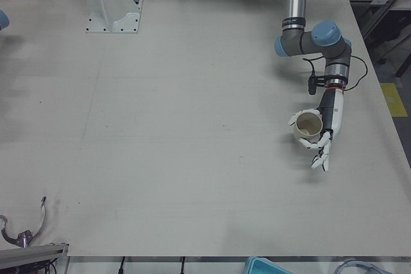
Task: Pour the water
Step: 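Lift the white cup upright off the table with the right hand, then bring the beige cup in the left hand toward the table center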
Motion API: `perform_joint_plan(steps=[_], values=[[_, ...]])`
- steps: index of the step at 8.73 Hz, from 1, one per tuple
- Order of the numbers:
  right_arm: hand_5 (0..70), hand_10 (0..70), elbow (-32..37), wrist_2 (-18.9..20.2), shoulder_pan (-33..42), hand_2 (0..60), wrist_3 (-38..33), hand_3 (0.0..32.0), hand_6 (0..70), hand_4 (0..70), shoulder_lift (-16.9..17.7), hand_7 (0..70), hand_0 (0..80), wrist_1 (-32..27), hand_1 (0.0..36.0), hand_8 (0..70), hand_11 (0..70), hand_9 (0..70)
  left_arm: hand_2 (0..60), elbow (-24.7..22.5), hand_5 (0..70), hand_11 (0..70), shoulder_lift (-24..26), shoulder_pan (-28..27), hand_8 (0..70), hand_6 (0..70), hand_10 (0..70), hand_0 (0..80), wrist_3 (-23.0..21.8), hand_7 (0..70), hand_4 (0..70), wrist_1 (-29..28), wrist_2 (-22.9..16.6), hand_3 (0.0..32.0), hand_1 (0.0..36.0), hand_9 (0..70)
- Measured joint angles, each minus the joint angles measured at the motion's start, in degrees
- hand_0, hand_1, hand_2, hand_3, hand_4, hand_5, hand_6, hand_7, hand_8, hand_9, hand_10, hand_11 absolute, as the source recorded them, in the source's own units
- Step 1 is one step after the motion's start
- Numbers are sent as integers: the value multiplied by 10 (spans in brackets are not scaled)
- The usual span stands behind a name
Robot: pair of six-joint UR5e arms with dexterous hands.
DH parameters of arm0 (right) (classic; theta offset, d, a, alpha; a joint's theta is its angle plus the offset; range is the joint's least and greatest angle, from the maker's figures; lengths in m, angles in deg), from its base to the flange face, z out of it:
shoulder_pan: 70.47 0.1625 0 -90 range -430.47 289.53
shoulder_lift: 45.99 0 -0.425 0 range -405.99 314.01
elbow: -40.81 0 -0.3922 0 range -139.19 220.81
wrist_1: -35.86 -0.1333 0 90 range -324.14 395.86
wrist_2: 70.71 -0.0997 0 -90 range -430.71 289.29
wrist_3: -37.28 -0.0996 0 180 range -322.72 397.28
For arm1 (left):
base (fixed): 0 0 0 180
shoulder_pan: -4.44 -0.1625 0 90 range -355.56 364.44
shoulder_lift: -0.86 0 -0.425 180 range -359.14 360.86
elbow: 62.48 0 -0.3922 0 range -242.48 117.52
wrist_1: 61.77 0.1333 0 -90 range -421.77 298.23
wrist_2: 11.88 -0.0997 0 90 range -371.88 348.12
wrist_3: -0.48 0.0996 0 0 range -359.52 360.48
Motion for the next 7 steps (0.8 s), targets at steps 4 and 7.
perform_joint_plan(steps=[4,7], values=[[700,120,-67,34,73,526,43,0,328,270,-1,456,535,1,234,370,192,515,600,-76,700,166,87,-22,16,30,91,577,9,249,367,86,-24,0,360,46],[700,114,-91,59,95,515,63,0,321,268,-1,441,544,2,241,357,185,498,600,-123,700,189,171,-94,34,77,107,595,11,233,385,170,-34,0,360,55]])
